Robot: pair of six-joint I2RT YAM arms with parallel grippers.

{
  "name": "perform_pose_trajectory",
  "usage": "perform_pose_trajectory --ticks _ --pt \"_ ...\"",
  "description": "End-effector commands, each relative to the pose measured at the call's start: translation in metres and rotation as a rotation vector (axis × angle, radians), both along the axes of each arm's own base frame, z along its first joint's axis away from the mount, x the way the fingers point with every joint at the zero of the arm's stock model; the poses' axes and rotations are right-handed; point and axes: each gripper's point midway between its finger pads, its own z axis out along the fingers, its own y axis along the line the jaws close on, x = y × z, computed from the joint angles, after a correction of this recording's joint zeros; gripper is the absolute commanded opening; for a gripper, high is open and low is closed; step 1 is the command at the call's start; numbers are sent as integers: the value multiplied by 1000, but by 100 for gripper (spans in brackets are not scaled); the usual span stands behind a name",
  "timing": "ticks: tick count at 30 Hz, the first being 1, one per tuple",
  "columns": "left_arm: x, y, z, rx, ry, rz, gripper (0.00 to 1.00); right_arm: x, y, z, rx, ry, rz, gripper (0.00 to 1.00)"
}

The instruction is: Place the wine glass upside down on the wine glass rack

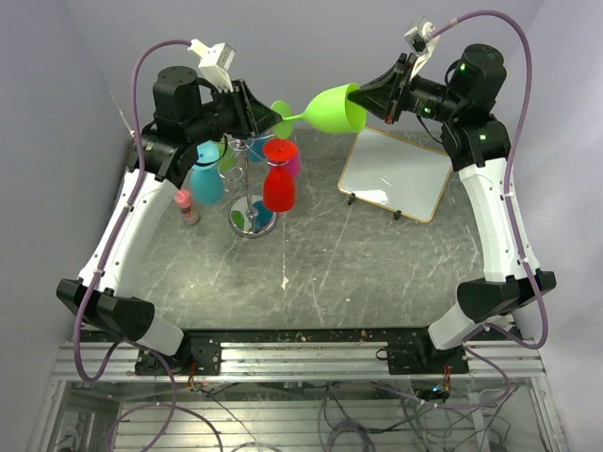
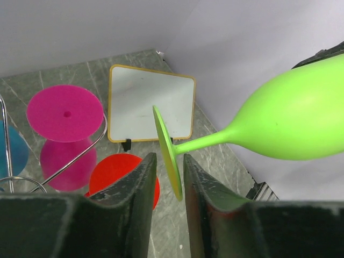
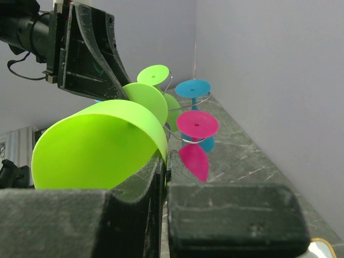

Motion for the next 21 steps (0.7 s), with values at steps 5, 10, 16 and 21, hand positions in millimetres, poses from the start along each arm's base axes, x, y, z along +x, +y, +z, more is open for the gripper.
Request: perform_pose_trajectory --ticks 5,10,16,21 --pt "1 -8 8 -19 -25 -39 19 -3 1 11 6 -34 2 0" --pt "2 0 17 14 -77 -4 7 -1 -2 4 -28 -48 -16 9" --pt "0 9 25 34 -113 27 7 -1 -4 0 -56 -67 -26 45" --pt "-1 23 35 51 -137 77 7 -3 -12 -2 -107 -107 -63 84"
